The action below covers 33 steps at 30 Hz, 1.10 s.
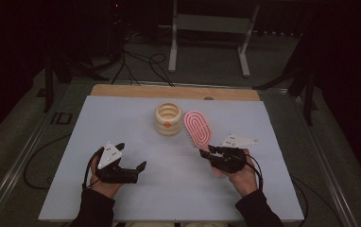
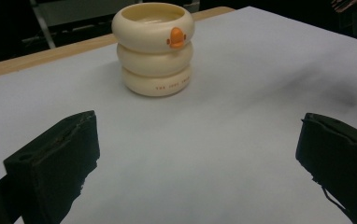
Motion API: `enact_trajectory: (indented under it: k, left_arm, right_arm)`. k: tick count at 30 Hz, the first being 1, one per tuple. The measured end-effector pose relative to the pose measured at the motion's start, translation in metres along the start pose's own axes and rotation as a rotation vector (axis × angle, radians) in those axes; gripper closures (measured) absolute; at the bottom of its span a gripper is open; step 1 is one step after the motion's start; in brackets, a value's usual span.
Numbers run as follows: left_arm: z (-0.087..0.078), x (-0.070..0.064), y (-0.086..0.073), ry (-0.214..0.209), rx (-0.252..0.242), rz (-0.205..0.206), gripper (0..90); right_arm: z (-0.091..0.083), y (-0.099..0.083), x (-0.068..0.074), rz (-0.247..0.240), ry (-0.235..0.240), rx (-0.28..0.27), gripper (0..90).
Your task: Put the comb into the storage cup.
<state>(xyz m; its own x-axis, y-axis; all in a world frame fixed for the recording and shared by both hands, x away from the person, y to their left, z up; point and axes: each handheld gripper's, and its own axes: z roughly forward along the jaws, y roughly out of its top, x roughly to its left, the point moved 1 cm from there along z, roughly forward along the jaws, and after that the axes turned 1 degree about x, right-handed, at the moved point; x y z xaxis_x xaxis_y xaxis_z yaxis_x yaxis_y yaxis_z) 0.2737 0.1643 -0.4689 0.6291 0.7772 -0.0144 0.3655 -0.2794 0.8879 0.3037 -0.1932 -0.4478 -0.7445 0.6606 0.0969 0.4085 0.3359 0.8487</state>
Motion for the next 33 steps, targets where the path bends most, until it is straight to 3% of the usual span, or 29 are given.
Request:
enact_trajectory:
  k: [15,33]
  left_arm:
    - [0.015,-0.011,0.015,-0.022,0.020,0.010,0.6]
    - [0.023,-0.021,0.027,-0.059,0.002,0.011,0.4]
  right_arm:
    - [0.008,0.000,0.007,-0.001,0.007,-0.004,69.7]
    - [0.013,0.000,0.015,0.005,0.017,-0.014,69.6]
